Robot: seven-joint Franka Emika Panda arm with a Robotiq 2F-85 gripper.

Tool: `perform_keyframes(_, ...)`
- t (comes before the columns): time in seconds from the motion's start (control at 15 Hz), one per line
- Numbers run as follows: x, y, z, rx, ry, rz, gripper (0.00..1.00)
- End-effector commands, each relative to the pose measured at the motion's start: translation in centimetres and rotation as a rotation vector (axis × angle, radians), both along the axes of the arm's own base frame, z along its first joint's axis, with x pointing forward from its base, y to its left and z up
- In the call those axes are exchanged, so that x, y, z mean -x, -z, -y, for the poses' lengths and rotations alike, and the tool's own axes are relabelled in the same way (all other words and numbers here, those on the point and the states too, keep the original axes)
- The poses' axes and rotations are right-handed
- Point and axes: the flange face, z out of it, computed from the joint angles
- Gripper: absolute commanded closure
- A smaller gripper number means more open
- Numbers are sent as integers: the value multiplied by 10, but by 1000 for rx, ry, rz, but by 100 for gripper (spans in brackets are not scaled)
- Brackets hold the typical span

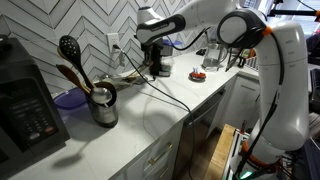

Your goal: Pick up the dark wooden spoon and put it in the utensil holder

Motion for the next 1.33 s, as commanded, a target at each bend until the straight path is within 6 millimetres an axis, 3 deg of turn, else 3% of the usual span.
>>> perform_keyframes(0.0, 33, -51, 19, -189, -57, 8, 96)
perform_keyframes(0.2, 60, -85, 24, -332, -84, -5, 96)
perform_keyframes(0.27, 40, -73, 25, -259, -55, 8, 85)
perform_keyframes(0.4, 52, -90, 26, -299, -66, 8, 85)
perform_keyframes(0.6, 54, -91, 24, -308, -69, 7, 85)
perform_keyframes(0.67, 54, -88, 23, -309, -68, 3, 96)
perform_keyframes(0.73, 56, -92, 20, -323, -59, 10, 96)
perform_keyframes(1.13, 71, -150, -15, -455, -7, 235, 96)
perform_keyframes(1.27, 85, -172, -24, -434, 6, 324, 96)
